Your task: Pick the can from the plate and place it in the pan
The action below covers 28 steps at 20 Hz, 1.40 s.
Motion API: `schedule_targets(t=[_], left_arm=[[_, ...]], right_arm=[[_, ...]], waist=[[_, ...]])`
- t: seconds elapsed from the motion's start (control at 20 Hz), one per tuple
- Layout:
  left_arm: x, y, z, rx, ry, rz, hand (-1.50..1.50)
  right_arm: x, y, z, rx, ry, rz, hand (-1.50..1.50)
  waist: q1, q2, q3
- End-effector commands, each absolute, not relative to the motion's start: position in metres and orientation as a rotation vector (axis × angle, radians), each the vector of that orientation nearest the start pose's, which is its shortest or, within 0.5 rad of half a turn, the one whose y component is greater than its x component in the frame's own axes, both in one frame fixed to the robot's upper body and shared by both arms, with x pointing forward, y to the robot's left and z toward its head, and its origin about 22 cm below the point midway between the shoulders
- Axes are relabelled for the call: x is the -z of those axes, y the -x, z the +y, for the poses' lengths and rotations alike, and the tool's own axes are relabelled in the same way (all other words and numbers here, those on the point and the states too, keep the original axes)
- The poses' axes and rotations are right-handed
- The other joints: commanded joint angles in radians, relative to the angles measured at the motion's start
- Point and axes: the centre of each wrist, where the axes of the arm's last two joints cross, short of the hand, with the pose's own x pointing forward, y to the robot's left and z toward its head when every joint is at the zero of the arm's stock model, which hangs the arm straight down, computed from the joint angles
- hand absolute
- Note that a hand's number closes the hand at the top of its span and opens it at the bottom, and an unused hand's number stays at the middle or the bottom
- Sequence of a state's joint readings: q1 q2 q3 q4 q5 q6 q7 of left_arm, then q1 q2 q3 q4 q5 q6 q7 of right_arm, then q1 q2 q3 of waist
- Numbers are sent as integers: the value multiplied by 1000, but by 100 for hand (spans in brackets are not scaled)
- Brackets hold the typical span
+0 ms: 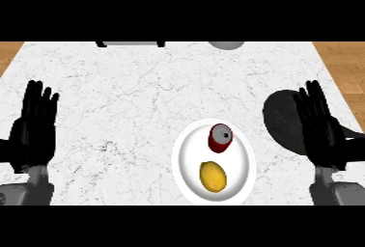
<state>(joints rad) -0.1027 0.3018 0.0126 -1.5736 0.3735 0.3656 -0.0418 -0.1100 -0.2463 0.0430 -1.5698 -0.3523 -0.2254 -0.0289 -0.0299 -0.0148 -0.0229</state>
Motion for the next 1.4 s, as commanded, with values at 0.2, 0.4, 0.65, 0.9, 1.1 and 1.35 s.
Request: schedule_targets(t=[0.2,0.4,0.65,0.9,1.1,1.35], left_arm=[[-58,-283,297,-19,-249,-1673,0],[-47,-282,290,13,-233,-1620,0],[-44,-279,289,10,-242,-1602,0],[-47,-285,285,12,-214,-1604,0],[-50,-287,282,49,-232,-1612,0],[-45,-299,276,45,-229,-1616,0]], right_arm=[[-33,-280,-239,-277,-151,-1636,150],[-15,-261,-254,-360,325,-1811,-150],[-20,-210,-279,-401,622,-1868,-150],[-90,-184,-284,-589,637,-1760,-150],[-132,-171,-285,-827,697,-1595,-150],[-199,-169,-258,-835,744,-1511,-150]], waist=[[39,22,24],[4,13,22],[-16,3,21],[4,8,20],[-2,4,17],[21,14,20]])
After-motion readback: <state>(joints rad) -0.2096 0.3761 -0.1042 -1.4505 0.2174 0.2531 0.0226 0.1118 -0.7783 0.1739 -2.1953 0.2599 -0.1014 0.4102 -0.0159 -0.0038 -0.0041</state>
